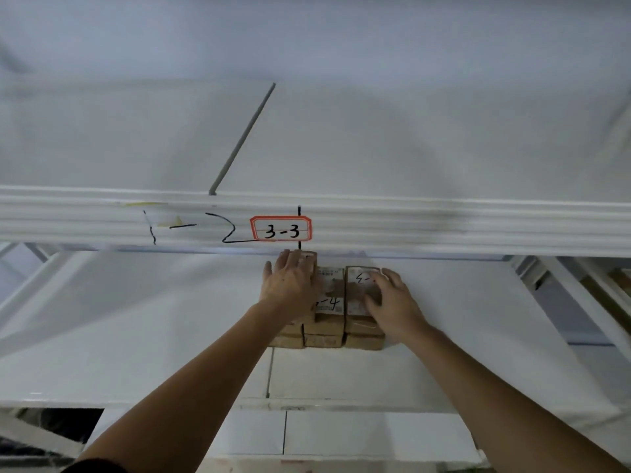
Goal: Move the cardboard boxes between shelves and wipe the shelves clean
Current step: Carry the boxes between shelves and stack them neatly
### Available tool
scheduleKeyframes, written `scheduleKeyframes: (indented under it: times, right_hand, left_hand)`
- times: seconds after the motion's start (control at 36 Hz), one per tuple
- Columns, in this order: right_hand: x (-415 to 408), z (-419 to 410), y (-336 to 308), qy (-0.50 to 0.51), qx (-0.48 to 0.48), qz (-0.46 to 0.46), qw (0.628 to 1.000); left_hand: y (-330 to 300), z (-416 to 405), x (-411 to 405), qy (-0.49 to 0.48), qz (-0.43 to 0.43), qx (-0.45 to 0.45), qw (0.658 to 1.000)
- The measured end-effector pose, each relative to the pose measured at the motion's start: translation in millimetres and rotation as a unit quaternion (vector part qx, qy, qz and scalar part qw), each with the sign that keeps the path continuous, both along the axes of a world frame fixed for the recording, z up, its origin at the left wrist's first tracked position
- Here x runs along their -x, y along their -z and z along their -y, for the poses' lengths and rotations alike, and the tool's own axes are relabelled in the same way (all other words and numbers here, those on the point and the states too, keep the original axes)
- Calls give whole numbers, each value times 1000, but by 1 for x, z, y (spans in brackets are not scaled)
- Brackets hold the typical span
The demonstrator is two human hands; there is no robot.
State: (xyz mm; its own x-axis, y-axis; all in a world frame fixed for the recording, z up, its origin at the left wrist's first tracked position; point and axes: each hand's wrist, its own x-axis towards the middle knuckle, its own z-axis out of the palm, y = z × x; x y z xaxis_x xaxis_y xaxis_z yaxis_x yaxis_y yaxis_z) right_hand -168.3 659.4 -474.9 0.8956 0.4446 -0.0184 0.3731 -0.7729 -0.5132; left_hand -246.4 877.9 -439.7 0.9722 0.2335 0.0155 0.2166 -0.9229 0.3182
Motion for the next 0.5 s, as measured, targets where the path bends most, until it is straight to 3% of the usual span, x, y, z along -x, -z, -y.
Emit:
scheduleKeyframes:
  times: [0.14,0.22,0.5]
  right_hand:
    - [23,24,-20,-14,34,15,999]
    - [39,43,-36,-27,46,14,998]
    - [84,127,-62,-17,56,13,998]
  left_hand:
    - [-3,5,15,54,40,-57,996]
    - [-12,20,29,87,49,-43,994]
    - [-31,98,59,201,23,-89,975]
